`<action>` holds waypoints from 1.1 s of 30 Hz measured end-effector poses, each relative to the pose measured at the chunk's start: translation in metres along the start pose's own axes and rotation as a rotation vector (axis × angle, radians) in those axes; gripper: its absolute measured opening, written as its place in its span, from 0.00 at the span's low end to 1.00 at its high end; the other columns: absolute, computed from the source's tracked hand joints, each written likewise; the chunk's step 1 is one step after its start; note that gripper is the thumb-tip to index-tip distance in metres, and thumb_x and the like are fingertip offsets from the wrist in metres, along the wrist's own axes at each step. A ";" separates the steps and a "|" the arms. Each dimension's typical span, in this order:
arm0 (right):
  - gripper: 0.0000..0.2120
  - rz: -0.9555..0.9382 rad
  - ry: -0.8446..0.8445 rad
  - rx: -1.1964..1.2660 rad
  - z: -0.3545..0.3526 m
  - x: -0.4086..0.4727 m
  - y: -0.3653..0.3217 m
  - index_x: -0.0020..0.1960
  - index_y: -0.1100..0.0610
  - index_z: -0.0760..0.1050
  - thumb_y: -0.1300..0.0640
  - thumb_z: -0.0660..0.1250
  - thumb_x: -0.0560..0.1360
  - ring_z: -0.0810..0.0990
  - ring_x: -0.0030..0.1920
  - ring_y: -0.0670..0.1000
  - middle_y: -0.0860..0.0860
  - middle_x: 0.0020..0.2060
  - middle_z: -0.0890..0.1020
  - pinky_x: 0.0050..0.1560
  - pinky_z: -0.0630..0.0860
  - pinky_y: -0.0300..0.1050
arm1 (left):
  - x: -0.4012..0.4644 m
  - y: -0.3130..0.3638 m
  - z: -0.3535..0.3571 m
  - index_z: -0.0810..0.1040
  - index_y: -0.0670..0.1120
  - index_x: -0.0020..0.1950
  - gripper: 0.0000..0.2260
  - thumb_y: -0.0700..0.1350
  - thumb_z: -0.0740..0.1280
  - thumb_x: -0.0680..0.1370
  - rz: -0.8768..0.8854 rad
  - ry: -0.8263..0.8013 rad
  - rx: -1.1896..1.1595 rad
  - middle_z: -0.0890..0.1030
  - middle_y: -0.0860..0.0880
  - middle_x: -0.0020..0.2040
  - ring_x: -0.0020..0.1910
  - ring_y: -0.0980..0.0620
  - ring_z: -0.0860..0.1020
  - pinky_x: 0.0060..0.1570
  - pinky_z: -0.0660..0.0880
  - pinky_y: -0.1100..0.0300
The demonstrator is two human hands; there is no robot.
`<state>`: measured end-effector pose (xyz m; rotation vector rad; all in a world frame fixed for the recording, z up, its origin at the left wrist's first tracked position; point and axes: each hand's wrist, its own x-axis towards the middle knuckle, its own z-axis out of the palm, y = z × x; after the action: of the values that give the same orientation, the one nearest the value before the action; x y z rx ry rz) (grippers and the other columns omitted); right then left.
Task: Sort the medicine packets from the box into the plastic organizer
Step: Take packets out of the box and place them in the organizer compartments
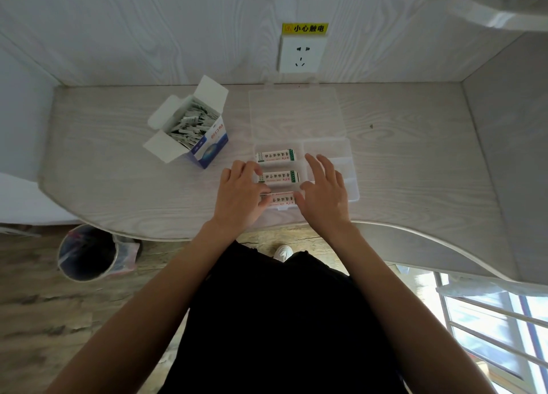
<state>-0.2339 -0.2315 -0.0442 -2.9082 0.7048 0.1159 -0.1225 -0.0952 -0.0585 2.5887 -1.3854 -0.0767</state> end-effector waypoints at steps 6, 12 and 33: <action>0.11 0.020 -0.036 0.101 0.001 0.000 -0.004 0.41 0.61 0.83 0.59 0.63 0.76 0.57 0.73 0.56 0.53 0.72 0.64 0.67 0.60 0.51 | 0.002 0.006 0.000 0.85 0.50 0.41 0.10 0.54 0.76 0.64 0.000 -0.015 0.003 0.78 0.48 0.49 0.50 0.45 0.71 0.47 0.61 0.55; 0.13 0.031 -0.022 0.151 0.004 -0.001 -0.001 0.42 0.60 0.83 0.57 0.62 0.77 0.56 0.73 0.54 0.51 0.73 0.63 0.67 0.60 0.50 | 0.009 0.014 -0.004 0.85 0.50 0.40 0.11 0.52 0.78 0.61 0.032 -0.035 0.005 0.79 0.48 0.47 0.48 0.44 0.74 0.46 0.59 0.55; 0.08 -0.315 0.164 0.445 -0.070 0.106 -0.099 0.52 0.52 0.80 0.54 0.64 0.76 0.74 0.54 0.54 0.47 0.47 0.83 0.52 0.63 0.48 | 0.001 -0.082 -0.065 0.64 0.42 0.70 0.40 0.60 0.73 0.66 -0.533 0.223 -0.156 0.71 0.42 0.67 0.66 0.41 0.68 0.66 0.62 0.45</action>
<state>-0.0916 -0.2038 0.0258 -2.5677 0.2408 -0.2809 -0.0454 -0.0420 -0.0118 2.6585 -0.5696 0.0244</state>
